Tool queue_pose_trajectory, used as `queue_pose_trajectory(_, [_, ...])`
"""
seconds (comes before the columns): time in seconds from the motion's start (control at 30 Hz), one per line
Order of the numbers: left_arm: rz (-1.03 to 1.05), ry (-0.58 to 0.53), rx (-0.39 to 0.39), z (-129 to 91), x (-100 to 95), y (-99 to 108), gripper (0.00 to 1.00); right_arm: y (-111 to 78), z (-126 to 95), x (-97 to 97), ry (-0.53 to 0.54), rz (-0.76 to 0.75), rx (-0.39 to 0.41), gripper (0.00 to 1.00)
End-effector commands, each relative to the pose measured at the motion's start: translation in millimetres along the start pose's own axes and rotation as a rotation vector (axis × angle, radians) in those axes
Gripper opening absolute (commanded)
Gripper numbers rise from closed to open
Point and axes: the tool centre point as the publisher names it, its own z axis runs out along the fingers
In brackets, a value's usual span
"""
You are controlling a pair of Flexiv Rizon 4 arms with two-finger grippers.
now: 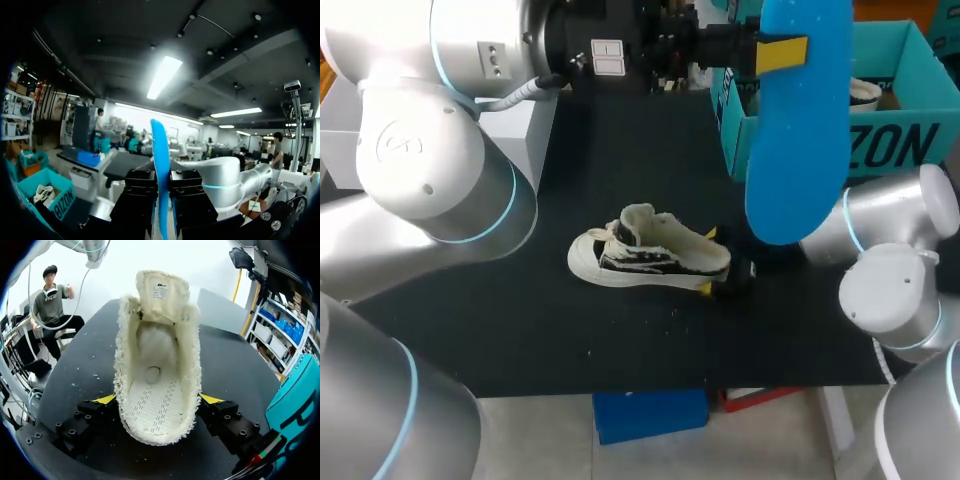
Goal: Take the shoe out of the shoebox, open the shoe tongue, remove and reinsert the insole, then place the shoe into the shoebox
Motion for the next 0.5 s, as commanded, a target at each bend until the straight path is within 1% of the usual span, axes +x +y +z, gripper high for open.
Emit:
queue_pose_trajectory(0.03, [0.001, -0.002, 0.002, 2.8, -0.4, 0.4, 0.00, 11.3, -8.0, -8.7, 0.042, -0.052, 0.294, 1.00])
queue_pose_trajectory(0.07, [0.001, -0.002, 0.002, 2.8, -0.4, 0.4, 0.00, 11.7, -9.0, -9.1, 0.049, -0.065, 0.338, 1.00])
queue_pose_trajectory(0.17, [0.001, -0.002, 0.002, 2.8, -0.4, 0.4, 0.00, 12.7, -11.8, -9.1, 0.076, -0.091, 0.417, 1.00])
queue_pose_trajectory(0.27, [0.001, -0.002, 0.002, 2.8, -0.4, 0.4, 0.00, 14.2, -14.6, -6.0, 0.103, -0.112, 0.535, 1.00])
queue_pose_trajectory(0.33, [0.001, -0.002, 0.002, 2.8, -0.4, 0.4, 0.00, 16.0, -15.9, -3.5, 0.117, -0.098, 0.574, 1.00])
queue_pose_trajectory(0.43, [0.001, -0.002, 0.002, 2.8, -0.4, 0.4, 0.00, 20.4, -16.8, -0.7, 0.138, -0.103, 0.680, 1.00])
queue_pose_trajectory(0.5, [0.001, -0.002, 0.002, 2.8, -0.4, 0.4, 0.00, 22.1, -17.9, 0.5, 0.130, -0.094, 0.732, 1.00])
